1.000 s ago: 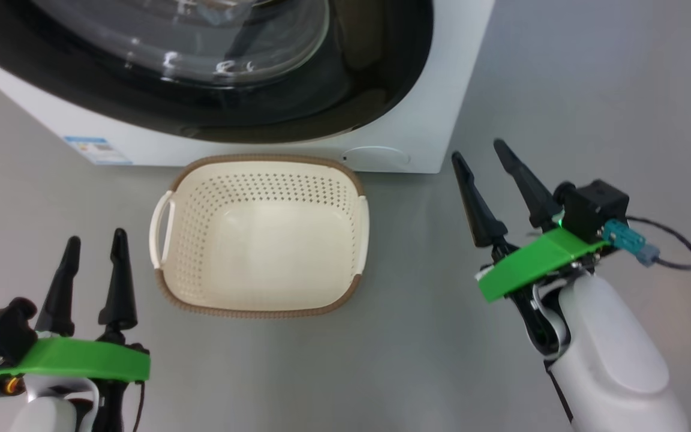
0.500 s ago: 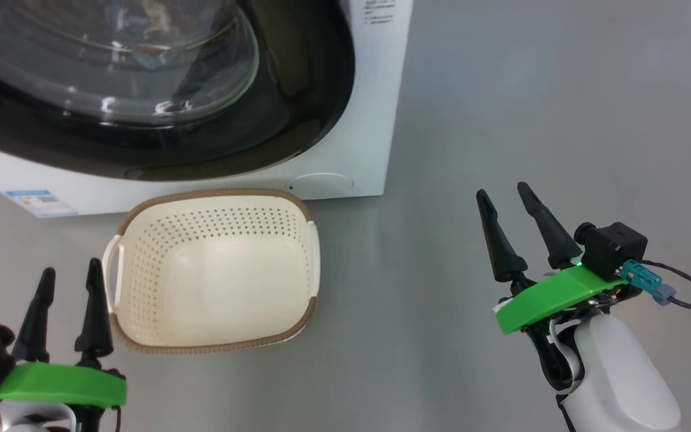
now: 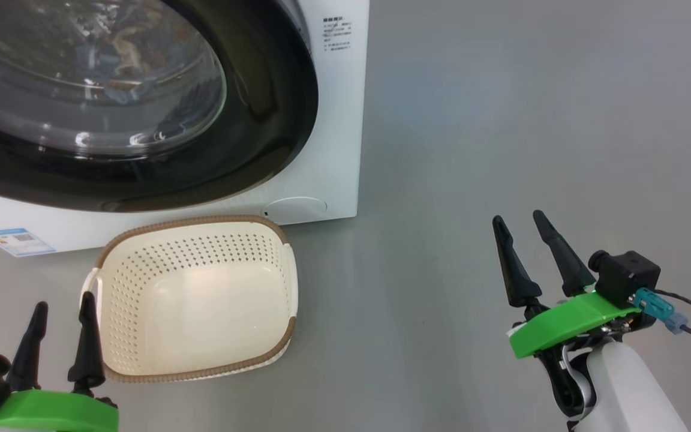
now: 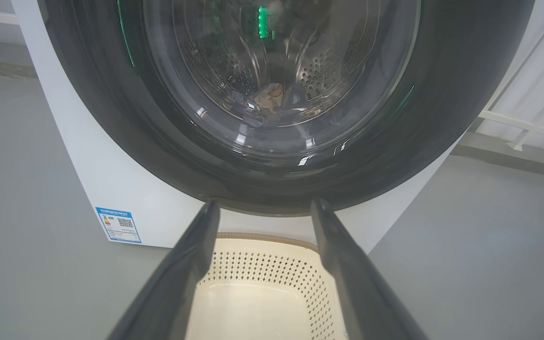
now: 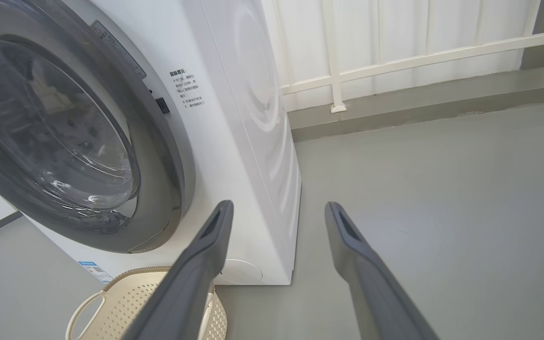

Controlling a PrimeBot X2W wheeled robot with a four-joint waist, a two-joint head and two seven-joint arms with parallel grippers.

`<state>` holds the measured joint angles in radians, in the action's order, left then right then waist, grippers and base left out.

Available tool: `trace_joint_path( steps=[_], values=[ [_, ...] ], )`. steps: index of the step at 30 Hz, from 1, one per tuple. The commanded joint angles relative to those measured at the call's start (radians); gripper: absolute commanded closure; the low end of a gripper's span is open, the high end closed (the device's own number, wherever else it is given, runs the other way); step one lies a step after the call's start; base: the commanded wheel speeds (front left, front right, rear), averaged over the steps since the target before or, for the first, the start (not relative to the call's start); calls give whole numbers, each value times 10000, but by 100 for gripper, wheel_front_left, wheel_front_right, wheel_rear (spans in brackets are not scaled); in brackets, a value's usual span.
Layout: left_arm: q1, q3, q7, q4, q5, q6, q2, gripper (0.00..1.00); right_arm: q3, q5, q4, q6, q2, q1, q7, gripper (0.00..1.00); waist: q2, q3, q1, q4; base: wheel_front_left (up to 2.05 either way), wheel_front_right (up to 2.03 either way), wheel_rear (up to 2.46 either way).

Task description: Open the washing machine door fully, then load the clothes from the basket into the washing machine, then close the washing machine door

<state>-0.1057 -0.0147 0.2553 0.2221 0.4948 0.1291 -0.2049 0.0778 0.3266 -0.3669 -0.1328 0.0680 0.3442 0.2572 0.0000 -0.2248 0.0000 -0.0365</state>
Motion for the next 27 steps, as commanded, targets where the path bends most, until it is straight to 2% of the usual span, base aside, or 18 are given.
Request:
trace_joint_path(
  steps=[1, 27],
  values=[
    [31, -433, 65, -170, -184, 16, -328, 0, 145, 51, 285, 21, -15, -186, 46, 0, 0, 95, 0, -91, 0, 0, 0],
    [329, -969, 65, -133, -710, 16, -237, 0, -280, -51, 657, 21, 158, -761, 46, 0, 0, 204, 0, -262, 0, 0, 0]
  ],
)
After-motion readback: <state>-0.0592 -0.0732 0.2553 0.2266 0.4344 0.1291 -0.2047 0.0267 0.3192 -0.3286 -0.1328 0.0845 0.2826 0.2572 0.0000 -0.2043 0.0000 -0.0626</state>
